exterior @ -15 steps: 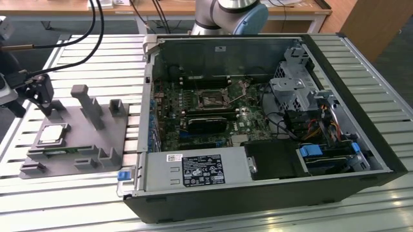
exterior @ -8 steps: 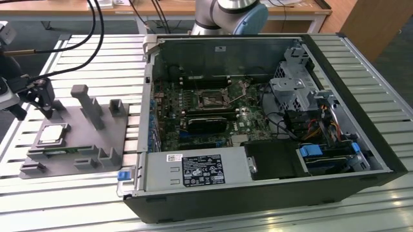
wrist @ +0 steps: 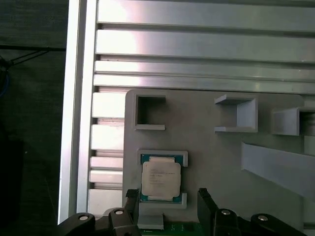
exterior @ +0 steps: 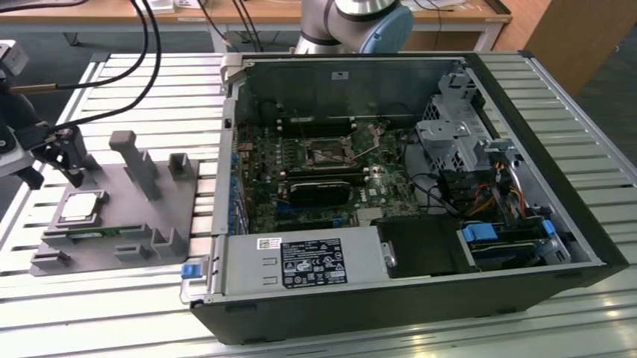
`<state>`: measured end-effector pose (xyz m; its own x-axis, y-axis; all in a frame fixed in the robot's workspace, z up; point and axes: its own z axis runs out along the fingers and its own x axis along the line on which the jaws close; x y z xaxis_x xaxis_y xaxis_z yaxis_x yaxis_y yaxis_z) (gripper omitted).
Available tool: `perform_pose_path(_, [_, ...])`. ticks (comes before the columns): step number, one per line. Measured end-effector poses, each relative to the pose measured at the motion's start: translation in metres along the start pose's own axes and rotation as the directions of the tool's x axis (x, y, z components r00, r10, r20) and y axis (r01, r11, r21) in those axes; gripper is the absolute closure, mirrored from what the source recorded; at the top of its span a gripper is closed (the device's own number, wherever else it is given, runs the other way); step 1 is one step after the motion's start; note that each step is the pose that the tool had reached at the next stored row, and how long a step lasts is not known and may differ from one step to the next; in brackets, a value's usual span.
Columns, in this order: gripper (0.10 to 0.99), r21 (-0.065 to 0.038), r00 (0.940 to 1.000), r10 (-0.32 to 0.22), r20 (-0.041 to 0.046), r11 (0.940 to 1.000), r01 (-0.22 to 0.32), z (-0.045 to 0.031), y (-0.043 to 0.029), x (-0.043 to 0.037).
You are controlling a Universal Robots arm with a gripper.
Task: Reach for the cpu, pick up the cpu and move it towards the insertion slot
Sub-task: 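Reach for the cpu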
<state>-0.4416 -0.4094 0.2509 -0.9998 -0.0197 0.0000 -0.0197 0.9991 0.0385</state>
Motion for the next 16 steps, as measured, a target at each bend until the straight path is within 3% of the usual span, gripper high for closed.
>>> perform_pose_path(7, [0.482,0.0,1.0,0.0,-0.0001,1.0,0.0,0.0073,-0.0003,0.0006])
perform_pose_path(8, [0.424,0.0,1.0,0.0,-0.0001,1.0,0.0,0.0082,-0.0003,0.0006])
perform_pose_path(16, [0.424,0.0,1.0,0.0,0.0001,1.0,0.0,0.0135,-0.0005,0.0008])
